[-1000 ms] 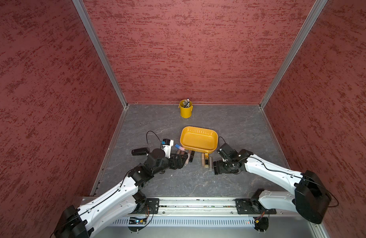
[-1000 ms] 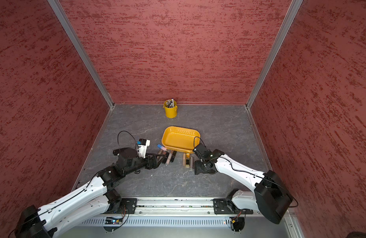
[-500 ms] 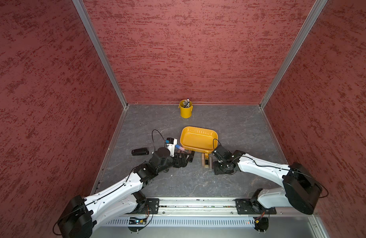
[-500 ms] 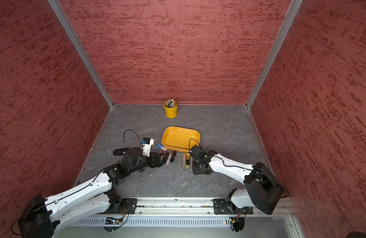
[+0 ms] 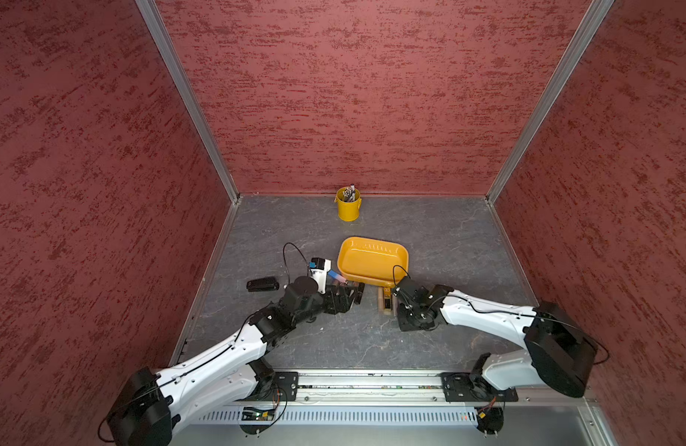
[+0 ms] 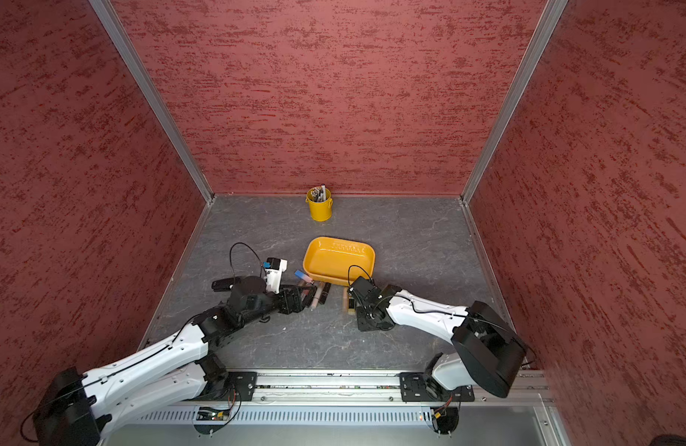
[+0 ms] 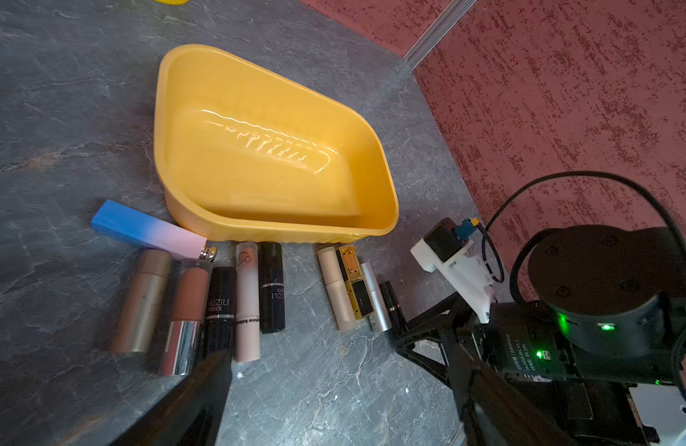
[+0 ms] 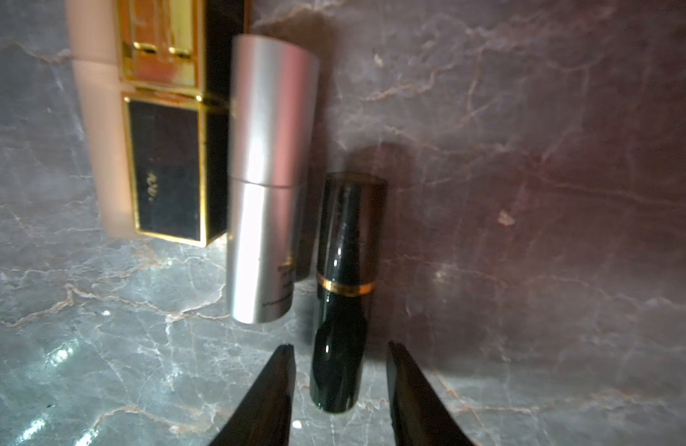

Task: Put the lipstick into the storage box
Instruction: Pick up the lipstick at the center of the board.

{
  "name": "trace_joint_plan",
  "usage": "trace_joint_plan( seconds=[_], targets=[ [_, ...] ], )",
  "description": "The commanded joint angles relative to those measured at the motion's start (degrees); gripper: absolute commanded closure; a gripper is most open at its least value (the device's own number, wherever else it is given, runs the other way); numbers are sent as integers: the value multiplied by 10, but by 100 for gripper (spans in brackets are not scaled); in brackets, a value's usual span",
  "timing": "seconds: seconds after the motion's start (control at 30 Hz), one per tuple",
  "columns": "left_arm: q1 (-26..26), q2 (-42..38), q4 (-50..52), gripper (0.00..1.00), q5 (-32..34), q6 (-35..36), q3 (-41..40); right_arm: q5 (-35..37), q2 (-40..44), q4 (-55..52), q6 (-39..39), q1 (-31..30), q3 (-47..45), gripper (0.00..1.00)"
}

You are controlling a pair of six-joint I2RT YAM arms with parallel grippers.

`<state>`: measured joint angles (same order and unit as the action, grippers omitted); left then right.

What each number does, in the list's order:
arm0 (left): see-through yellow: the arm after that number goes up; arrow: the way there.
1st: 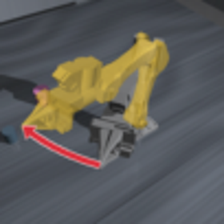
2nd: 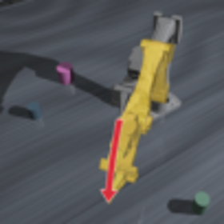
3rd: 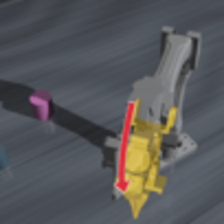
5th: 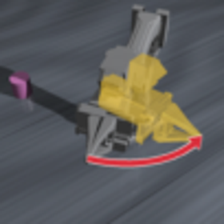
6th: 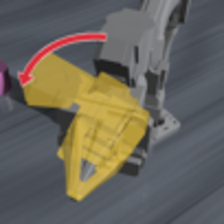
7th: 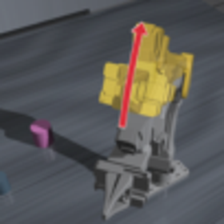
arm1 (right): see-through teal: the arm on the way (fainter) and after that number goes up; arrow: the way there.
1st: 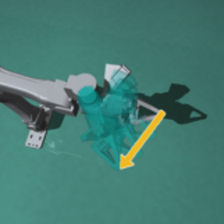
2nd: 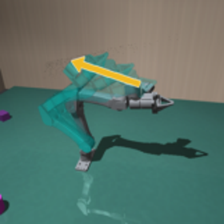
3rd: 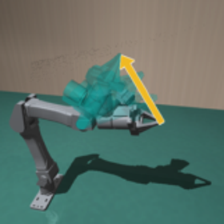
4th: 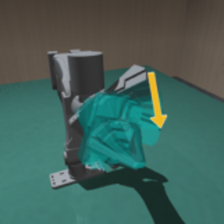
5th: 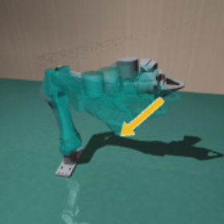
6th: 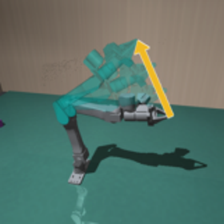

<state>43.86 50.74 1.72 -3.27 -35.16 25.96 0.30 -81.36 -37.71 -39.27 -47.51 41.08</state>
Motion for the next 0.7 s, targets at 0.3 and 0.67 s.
trace_joint_plan(
  seconds=[0.3,0.67],
  targets=[
    [3,-15,6,7,15,-3,-6,32,-40,23,-8,-6,-5,63],
    [4,-13,5,7,18,-9,-7,34,-70,30,9,-6,12,69]
  ],
)
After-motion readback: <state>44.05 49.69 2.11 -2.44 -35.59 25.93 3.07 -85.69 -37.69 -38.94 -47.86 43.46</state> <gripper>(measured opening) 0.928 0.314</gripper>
